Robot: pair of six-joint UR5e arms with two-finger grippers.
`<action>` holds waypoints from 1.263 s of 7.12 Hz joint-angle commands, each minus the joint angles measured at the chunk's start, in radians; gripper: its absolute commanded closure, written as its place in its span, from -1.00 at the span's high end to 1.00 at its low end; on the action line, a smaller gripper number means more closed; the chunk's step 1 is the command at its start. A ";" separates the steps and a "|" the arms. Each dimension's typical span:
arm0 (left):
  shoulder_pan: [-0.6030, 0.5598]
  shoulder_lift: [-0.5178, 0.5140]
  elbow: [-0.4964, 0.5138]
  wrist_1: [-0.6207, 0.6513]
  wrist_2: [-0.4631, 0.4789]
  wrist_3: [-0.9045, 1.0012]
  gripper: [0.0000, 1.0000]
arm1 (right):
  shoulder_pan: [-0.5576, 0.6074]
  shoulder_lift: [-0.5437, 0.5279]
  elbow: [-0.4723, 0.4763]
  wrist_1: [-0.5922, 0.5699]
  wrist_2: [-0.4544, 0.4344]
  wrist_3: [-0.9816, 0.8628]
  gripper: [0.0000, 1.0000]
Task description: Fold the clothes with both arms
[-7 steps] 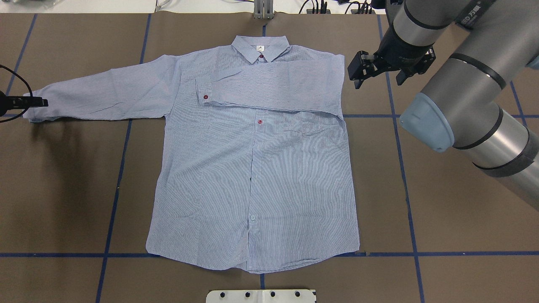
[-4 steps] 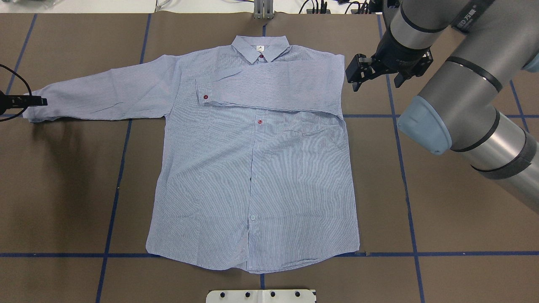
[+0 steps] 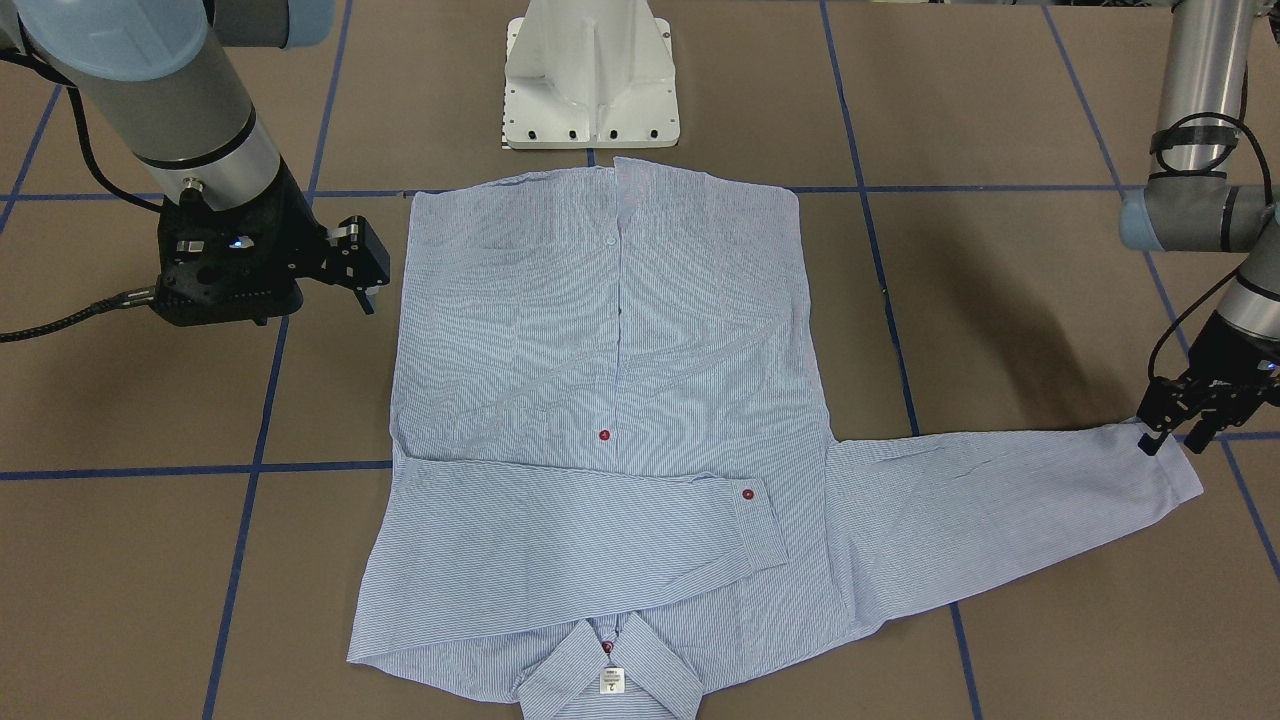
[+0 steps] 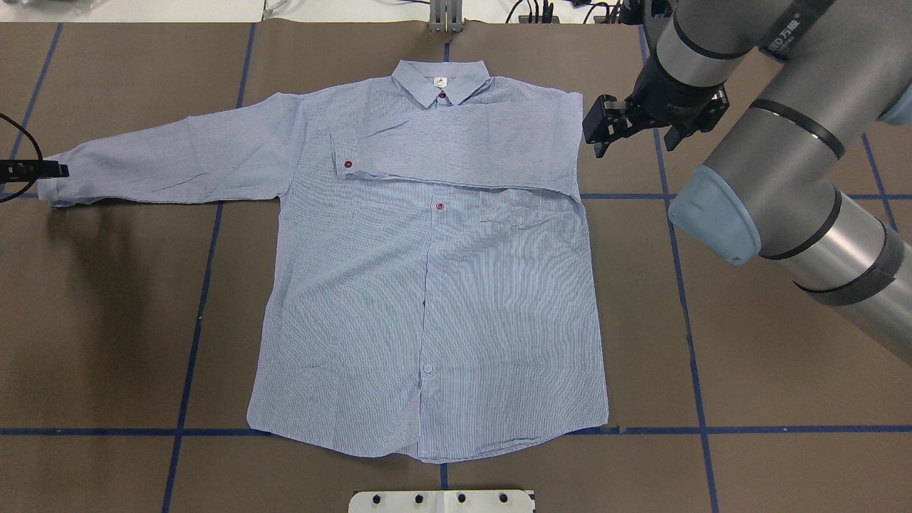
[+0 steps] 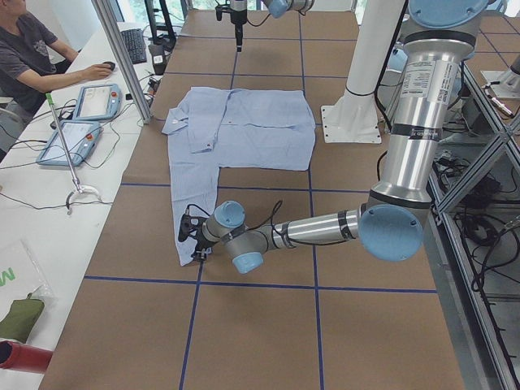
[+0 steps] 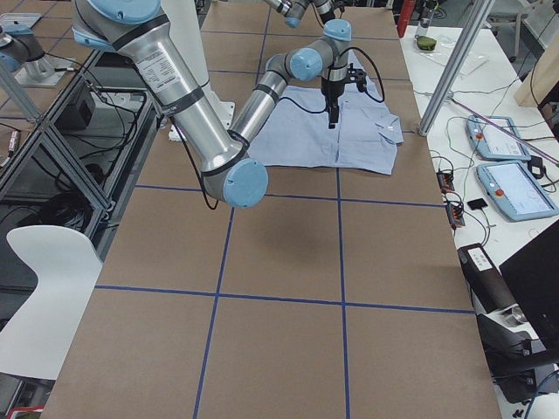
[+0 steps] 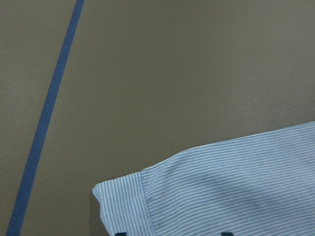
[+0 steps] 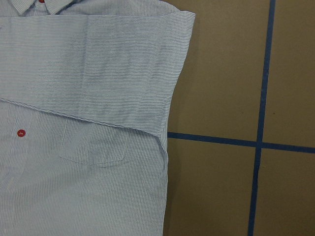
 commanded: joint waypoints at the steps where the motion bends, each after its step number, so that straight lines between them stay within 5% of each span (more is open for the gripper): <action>1: -0.001 0.002 0.005 0.001 0.001 -0.002 0.40 | 0.000 -0.006 0.000 0.033 0.002 0.001 1.00; 4: 0.001 0.002 0.025 0.002 0.011 -0.008 0.40 | -0.002 -0.008 0.000 0.033 0.002 0.001 1.00; 9: 0.002 -0.001 0.027 -0.001 0.035 -0.011 0.06 | 0.000 -0.011 -0.002 0.034 0.002 -0.004 1.00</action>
